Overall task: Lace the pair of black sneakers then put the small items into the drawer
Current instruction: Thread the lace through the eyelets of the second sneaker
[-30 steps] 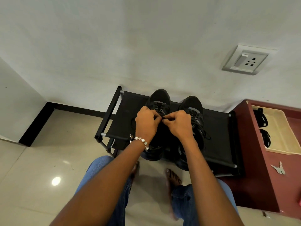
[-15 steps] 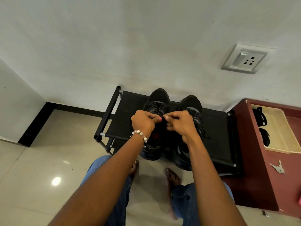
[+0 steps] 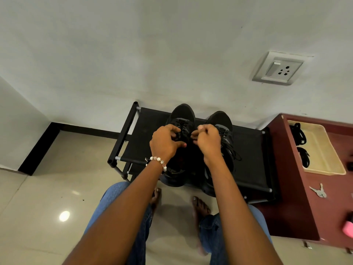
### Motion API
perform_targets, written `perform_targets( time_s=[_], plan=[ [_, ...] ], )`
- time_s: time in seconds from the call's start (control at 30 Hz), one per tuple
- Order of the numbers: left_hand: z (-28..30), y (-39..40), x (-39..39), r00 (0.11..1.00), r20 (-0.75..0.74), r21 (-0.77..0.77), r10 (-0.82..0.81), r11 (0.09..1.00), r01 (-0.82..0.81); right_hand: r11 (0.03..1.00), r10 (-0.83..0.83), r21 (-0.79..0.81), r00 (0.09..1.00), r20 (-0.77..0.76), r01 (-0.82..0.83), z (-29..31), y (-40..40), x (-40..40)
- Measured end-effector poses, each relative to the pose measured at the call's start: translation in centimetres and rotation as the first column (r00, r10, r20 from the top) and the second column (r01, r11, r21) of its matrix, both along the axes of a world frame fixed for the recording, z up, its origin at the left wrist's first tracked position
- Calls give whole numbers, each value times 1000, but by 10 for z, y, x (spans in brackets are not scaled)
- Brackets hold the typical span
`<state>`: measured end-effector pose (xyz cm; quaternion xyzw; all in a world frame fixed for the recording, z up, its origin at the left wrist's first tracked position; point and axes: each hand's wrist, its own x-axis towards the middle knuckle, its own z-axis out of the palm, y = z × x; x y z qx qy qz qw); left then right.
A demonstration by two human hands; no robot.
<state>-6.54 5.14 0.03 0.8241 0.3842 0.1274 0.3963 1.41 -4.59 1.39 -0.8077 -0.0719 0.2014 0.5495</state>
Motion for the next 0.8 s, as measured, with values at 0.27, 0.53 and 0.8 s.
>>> perform_targets(
  time_s=[0.27,0.53,0.8],
  plan=[
    [0,-10,-5,992,-115,200,49,979,-26,768,-8,631,987,-158,107,73,-13,14],
    [-3,-13,-9,990,-89,216,108,973,-86,765,572,-507,781,251,-397,45,-7,19],
    [-1,-11,-10,990,-104,85,91,993,-83,966,133,175,944,302,-192,112,-11,27]
  ],
)
